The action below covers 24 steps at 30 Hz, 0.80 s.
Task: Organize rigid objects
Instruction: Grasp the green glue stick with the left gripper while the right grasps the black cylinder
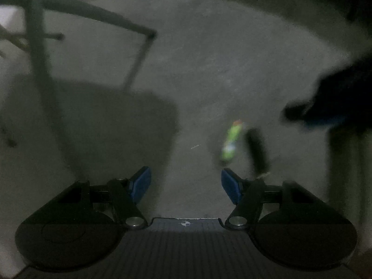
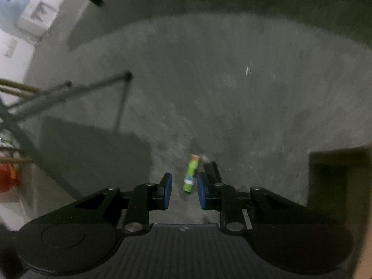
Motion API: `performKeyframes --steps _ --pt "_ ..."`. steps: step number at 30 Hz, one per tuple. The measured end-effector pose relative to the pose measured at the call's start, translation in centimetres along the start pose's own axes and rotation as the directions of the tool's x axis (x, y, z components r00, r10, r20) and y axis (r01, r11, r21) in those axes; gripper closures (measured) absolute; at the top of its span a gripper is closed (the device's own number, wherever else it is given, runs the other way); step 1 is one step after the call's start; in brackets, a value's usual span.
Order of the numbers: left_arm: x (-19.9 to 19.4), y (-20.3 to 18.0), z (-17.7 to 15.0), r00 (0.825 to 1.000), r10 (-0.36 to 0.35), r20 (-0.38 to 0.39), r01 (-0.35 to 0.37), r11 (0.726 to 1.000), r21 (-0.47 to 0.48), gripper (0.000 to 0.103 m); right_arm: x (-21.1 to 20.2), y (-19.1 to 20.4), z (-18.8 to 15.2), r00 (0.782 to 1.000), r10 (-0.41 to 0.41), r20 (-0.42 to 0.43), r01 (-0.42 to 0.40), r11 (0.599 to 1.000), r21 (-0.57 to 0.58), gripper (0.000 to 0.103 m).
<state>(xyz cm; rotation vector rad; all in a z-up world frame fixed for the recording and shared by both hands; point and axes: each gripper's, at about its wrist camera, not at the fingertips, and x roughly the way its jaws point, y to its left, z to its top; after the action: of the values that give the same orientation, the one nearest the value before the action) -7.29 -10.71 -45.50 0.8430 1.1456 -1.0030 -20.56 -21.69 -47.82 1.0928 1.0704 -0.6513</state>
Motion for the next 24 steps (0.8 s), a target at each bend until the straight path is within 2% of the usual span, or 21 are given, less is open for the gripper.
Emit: performKeyframes --steps 3,4,8,11,12,20,22,24 --pt "1.1 0.2 0.5 0.987 -0.144 0.074 0.145 0.989 -0.019 0.036 2.4 -0.8 -0.1 1.000 -0.017 -0.012 0.017 0.999 -0.034 0.077" --pt "1.7 -0.1 0.6 0.984 -0.152 0.091 0.153 0.988 -0.007 0.036 3.1 -1.0 -0.1 1.000 -0.019 -0.012 0.019 0.999 -0.044 0.077" --pt "4.6 -1.1 0.4 0.985 -0.143 0.093 0.136 0.988 0.074 0.037 4.6 -1.6 -0.3 1.000 -0.017 -0.021 0.016 0.997 -0.082 0.077" --pt "5.9 -1.4 0.3 0.989 -0.125 0.086 0.116 0.988 0.101 0.040 5.6 -2.3 -0.4 0.999 -0.011 -0.033 0.008 0.996 -0.086 0.077" --pt "6.4 -1.6 0.4 0.990 -0.120 0.076 0.111 0.987 0.114 0.045 5.9 -2.5 -0.4 0.999 -0.012 -0.034 0.010 0.996 -0.087 0.077" --pt "8.4 -2.8 0.7 0.988 -0.145 0.060 0.132 0.974 0.185 0.058 8.6 -3.6 -0.2 0.997 0.018 -0.073 -0.024 0.996 -0.085 0.077" --pt "8.8 -2.9 0.9 0.988 -0.145 0.054 0.132 0.972 0.197 0.068 9.1 -3.8 -0.3 0.997 0.025 -0.080 -0.031 0.996 -0.081 0.078" --pt "9.8 -2.8 1.0 0.988 -0.148 0.044 0.135 0.968 0.210 0.073 9.5 -3.9 -0.2 0.996 0.022 -0.082 -0.029 0.996 -0.083 0.078"
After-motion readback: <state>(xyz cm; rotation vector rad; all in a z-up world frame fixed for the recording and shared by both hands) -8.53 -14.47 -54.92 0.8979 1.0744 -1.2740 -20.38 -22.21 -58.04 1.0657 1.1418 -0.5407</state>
